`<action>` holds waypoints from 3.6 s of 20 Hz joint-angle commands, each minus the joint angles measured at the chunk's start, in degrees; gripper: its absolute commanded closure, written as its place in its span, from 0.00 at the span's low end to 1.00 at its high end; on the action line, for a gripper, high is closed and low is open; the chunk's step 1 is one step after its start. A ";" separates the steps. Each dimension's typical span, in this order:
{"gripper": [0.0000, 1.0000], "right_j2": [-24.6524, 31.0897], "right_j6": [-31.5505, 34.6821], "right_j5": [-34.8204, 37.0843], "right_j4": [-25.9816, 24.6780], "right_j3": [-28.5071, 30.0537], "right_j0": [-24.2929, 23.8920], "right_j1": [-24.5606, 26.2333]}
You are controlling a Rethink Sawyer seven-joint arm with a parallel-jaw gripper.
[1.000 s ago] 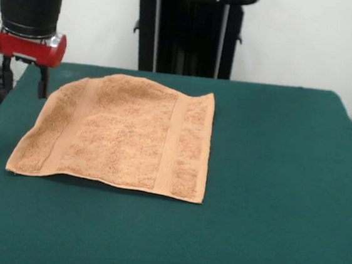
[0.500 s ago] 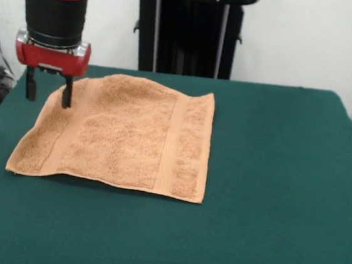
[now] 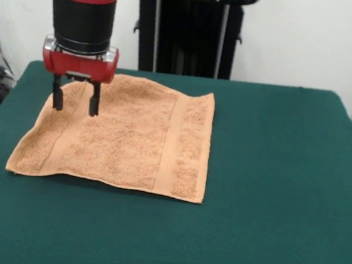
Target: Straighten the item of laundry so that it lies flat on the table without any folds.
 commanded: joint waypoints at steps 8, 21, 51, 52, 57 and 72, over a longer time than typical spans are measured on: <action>0.00 2.78 6.81 -2.01 2.55 2.20 3.67 7.36; 0.00 2.32 6.82 -10.38 0.15 6.49 2.03 10.35; 0.00 -2.67 13.09 -15.52 6.50 -6.21 11.46 23.06; 0.00 -2.90 13.33 -14.39 7.46 -6.45 12.05 22.64; 0.00 -4.33 13.29 -9.05 11.19 -8.02 14.39 20.98; 0.00 -8.75 15.31 -1.33 18.72 -14.18 19.85 21.76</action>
